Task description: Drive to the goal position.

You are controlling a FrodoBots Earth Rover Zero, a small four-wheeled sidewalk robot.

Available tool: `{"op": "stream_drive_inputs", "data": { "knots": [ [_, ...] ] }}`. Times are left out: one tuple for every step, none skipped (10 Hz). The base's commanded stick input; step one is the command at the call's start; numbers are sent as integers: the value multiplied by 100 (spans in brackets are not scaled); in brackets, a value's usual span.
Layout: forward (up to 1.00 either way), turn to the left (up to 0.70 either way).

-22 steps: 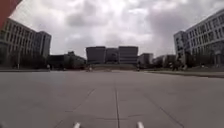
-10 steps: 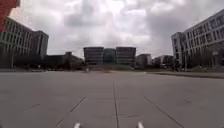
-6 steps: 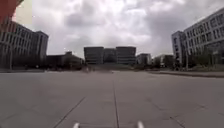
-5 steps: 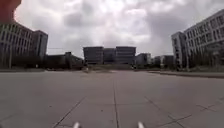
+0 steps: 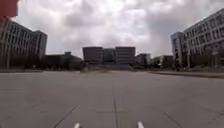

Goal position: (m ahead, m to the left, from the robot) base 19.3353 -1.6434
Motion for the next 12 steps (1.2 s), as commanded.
{"op": "stream_drive_inputs", "data": {
  "knots": [
    [60,-1],
    [60,0],
    [60,0],
    [60,0],
    [60,0],
    [60,0],
    [60,0],
    [60,0],
    [60,0],
    [60,0],
    [60,0],
    [60,0]
  ]
}}
